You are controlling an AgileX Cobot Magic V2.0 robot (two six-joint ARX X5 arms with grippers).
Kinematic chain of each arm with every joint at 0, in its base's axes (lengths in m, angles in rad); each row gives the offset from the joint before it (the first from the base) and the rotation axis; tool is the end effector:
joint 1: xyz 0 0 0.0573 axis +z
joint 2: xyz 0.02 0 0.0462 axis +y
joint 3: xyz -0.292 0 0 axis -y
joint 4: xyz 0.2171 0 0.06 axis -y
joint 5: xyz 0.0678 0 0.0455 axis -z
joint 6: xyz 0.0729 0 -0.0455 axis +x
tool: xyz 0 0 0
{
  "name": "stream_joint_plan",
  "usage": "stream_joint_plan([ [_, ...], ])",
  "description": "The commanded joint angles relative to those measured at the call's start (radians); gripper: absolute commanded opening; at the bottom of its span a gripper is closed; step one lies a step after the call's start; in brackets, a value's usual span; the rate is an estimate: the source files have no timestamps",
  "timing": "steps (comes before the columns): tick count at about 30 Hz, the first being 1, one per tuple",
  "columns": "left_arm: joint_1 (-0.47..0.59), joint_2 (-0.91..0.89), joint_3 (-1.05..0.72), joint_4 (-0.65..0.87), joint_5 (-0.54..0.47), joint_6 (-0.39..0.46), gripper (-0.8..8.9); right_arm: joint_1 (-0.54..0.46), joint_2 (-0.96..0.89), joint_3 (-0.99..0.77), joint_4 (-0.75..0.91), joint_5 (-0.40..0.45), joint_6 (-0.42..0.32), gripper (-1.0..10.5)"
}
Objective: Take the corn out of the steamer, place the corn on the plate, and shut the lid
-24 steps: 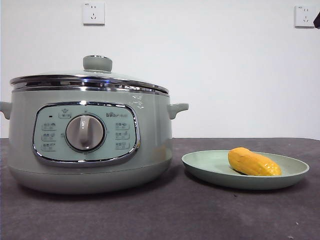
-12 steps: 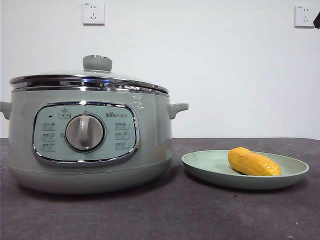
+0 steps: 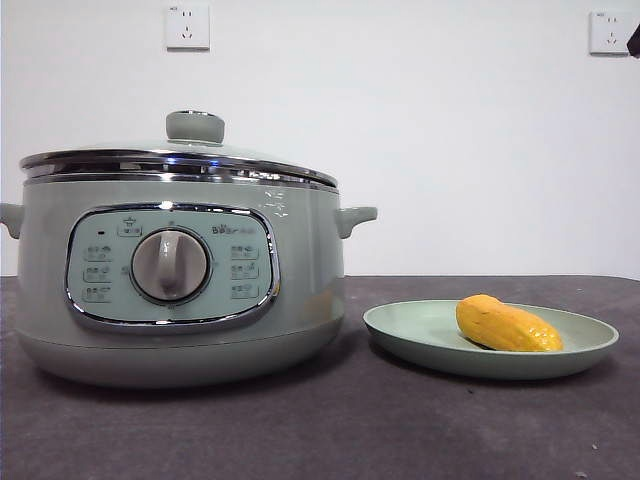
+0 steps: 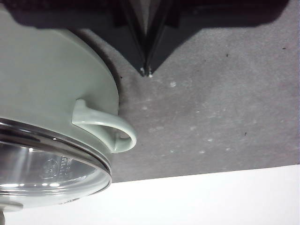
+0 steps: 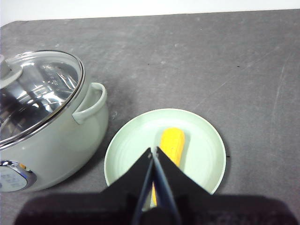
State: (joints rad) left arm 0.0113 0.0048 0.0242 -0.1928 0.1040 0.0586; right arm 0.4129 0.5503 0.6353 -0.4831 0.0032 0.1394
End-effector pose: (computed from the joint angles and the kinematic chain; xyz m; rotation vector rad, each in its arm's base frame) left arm 0.0822 -0.0066 0.1449 0.0484 0.1704 -0.0975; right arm 0.1027 0.0447 0.2799 0.0529 0.4194 0.3759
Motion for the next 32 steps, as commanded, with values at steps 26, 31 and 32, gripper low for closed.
stream_joint_plan([
  [26,0.003,-0.003,-0.014,0.002,0.002,-0.01,-0.04,-0.23,-0.308,-0.352,0.39,-0.143,-0.234,0.0],
  [31,0.003,-0.003,-0.014,0.002,0.002,-0.01,-0.04,-0.342,-0.414,-0.476,0.399,-0.213,-0.2,0.0],
  [32,0.003,-0.003,-0.014,0.002,0.002,-0.01,-0.04,-0.357,-0.432,-0.495,0.399,-0.212,-0.194,0.0],
])
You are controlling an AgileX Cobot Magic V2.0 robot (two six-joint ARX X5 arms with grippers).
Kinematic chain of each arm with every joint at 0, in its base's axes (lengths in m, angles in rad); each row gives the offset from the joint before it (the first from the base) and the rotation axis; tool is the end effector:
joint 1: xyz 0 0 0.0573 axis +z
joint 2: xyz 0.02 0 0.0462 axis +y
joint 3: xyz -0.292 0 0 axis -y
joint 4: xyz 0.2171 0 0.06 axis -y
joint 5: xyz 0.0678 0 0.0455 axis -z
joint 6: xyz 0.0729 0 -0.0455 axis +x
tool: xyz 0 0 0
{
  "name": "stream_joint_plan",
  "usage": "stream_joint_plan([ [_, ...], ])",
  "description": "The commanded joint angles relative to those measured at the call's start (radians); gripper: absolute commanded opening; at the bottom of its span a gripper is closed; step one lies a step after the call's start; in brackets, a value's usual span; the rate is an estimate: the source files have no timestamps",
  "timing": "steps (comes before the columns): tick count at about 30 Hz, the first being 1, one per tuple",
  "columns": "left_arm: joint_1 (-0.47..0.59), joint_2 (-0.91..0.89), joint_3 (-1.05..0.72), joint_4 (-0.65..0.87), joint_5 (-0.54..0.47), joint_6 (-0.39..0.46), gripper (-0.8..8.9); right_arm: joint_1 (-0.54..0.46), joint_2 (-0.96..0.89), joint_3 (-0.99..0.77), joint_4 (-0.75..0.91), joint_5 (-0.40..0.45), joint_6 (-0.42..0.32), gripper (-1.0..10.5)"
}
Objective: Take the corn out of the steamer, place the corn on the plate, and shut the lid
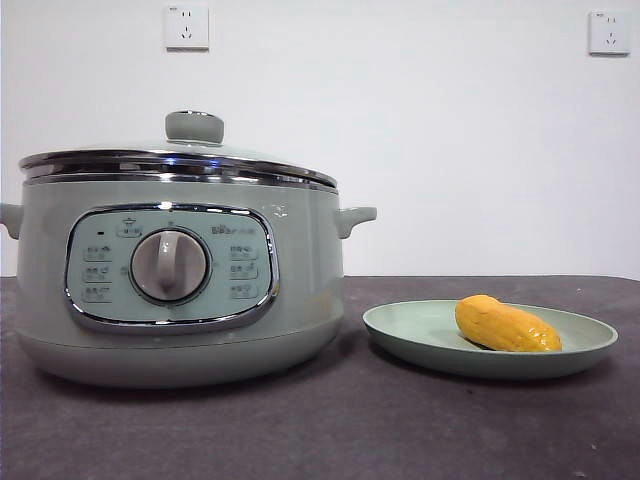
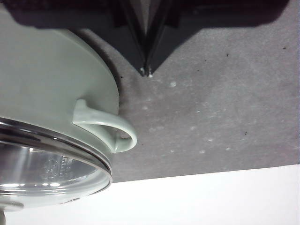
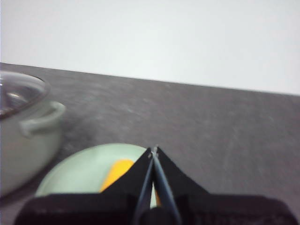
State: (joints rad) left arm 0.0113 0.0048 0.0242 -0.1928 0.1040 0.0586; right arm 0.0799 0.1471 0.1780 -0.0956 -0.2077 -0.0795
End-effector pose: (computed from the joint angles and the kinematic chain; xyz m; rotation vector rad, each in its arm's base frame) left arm 0.0822 -0.0066 0.1449 0.0484 0.1704 -0.0975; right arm 0.0837 0.0218 0.2040 -0.0748 0.0533 0.2899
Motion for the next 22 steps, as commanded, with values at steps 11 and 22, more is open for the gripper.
stream_joint_plan([
  [11,0.003,-0.003,-0.014,0.002,0.002,-0.01,-0.04,-0.04,-0.129,-0.158,0.004,0.015,0.054,0.0],
  [22,0.003,-0.003,-0.014,0.002,0.001,-0.01,-0.04,-0.019,-0.145,-0.172,-0.085,0.158,0.142,0.0],
])
